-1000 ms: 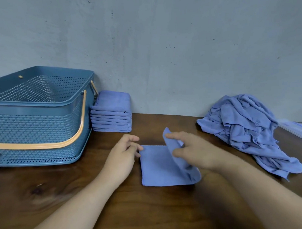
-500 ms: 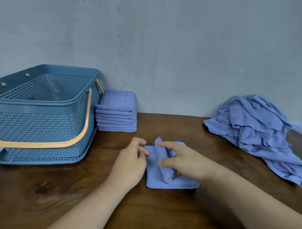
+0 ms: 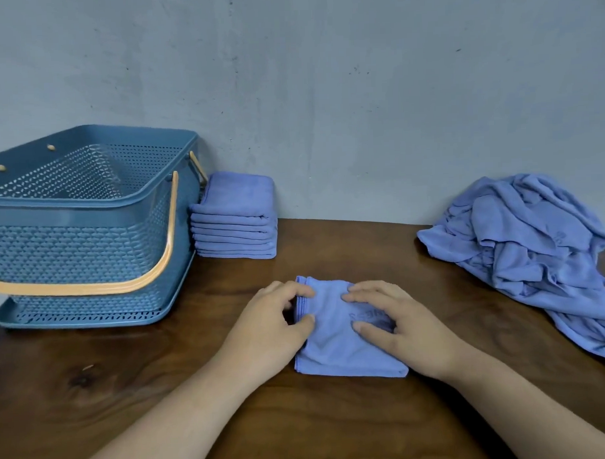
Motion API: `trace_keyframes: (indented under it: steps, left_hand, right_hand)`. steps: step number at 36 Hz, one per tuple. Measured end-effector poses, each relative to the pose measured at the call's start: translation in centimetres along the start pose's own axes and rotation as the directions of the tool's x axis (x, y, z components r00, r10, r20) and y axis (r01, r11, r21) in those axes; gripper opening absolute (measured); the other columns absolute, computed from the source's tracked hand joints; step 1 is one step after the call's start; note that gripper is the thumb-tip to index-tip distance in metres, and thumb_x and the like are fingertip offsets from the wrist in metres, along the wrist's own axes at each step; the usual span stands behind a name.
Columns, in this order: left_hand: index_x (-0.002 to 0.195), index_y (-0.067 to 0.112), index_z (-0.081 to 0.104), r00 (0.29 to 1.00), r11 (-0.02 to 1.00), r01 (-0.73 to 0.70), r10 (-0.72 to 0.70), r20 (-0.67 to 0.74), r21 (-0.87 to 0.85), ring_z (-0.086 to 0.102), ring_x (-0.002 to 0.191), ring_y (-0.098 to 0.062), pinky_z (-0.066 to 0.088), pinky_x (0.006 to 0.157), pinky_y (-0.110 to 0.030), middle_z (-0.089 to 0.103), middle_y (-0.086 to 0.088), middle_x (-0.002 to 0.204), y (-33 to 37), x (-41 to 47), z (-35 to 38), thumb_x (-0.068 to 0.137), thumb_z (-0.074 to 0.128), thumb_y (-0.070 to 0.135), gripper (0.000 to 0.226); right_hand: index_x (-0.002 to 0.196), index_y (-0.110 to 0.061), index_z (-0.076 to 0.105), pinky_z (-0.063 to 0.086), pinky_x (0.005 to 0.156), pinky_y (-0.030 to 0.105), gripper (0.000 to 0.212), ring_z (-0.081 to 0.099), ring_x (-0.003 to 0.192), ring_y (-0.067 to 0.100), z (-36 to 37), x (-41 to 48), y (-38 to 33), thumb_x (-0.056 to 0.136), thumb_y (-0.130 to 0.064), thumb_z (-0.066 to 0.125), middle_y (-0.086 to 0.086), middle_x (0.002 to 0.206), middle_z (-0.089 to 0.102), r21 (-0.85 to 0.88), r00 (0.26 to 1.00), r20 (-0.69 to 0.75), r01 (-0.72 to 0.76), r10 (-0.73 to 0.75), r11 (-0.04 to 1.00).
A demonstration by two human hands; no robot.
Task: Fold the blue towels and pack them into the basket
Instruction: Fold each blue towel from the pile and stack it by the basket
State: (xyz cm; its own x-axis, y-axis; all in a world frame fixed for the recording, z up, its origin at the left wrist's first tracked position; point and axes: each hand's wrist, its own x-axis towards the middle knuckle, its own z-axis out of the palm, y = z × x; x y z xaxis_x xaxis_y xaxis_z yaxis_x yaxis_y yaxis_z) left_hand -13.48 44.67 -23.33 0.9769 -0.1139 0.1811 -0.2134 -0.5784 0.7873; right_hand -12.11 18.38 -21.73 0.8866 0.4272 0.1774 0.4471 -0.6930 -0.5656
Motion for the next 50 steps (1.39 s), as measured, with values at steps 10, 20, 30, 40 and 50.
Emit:
trace_keyframes:
  steps: [10, 20, 30, 40, 50]
  left_hand:
    - [0.131, 0.048, 0.055, 0.987, 1.0, -0.013, 0.01, -0.158, -0.017, 0.044, 0.131, 0.007, 0.04, 0.11, -0.021, 0.052, 0.034, 0.131, -0.4, 0.1, -0.4, 0.098, 0.059, 0.011, 0.049]
    - [0.168, 0.044, 0.005, 0.924, 0.855, -0.283, 0.12, 0.364, 0.436, -0.019, 0.151, 0.017, -0.001, 0.132, -0.037, -0.003, 0.033, 0.171, 2.1, -1.9, 0.9, 0.109, 0.028, 0.06, 0.065]
    - [0.167, 0.031, -0.017, 0.96, 0.822, -0.057, -0.11, 0.257, 0.567, -0.025, 0.153, 0.007, -0.007, 0.132, -0.04, -0.027, 0.021, 0.17, 2.9, -2.5, 1.1, 0.1, 0.026, 0.075, 0.091]
    - [0.156, 0.045, 0.032, 0.996, 0.965, 0.075, -0.085, 0.025, 0.252, 0.023, 0.147, 0.004, 0.017, 0.127, -0.028, 0.027, 0.037, 0.151, 3.0, -2.2, 0.6, 0.103, 0.045, 0.059, 0.057]
    - [0.168, 0.038, 0.012, 0.994, 0.982, 0.105, -0.11, 0.025, 0.158, 0.016, 0.152, 0.006, 0.015, 0.125, -0.022, 0.019, 0.029, 0.165, 2.0, -1.8, 0.9, 0.102, 0.052, 0.059, 0.08]
  right_hand:
    - [0.156, -0.068, 0.015, 0.006, 0.128, 0.03, 0.086, -0.021, 0.152, -0.013, -0.5, -0.4, -1.2, 0.083, -0.09, 0.053, -0.045, 0.164, -0.009, -0.234, 0.965, 0.257, 0.007, 0.055, 0.972]
    - [0.156, -0.068, 0.003, 0.0, 0.131, 0.037, 0.1, -0.028, 0.152, -0.008, -0.5, -0.1, -1.7, 0.072, -0.101, 0.047, -0.038, 0.166, -0.018, -0.276, 0.945, 0.311, -0.009, 0.098, 0.961]
    - [0.159, -0.057, 0.028, 0.009, 0.128, 0.03, 0.08, -0.008, 0.154, -0.013, -0.5, -0.9, -0.8, 0.088, -0.089, 0.044, -0.041, 0.166, 0.006, -0.061, 0.989, 0.095, -0.109, 0.114, 0.992]
    - [0.092, -0.04, 0.062, 0.029, 0.09, 0.034, 0.041, 0.041, 0.113, 0.005, -0.6, -0.1, -0.8, 0.087, -0.08, 0.053, -0.028, 0.113, 0.051, -0.174, 0.884, -0.209, -0.455, 0.419, 0.873]
    - [0.101, -0.015, 0.059, 0.057, 0.091, 0.059, 0.014, 0.075, 0.093, 0.034, -0.7, -0.5, -2.9, 0.1, -0.022, 0.071, 0.006, 0.093, 0.078, 0.646, 0.896, -0.095, -0.276, 0.434, 0.712]
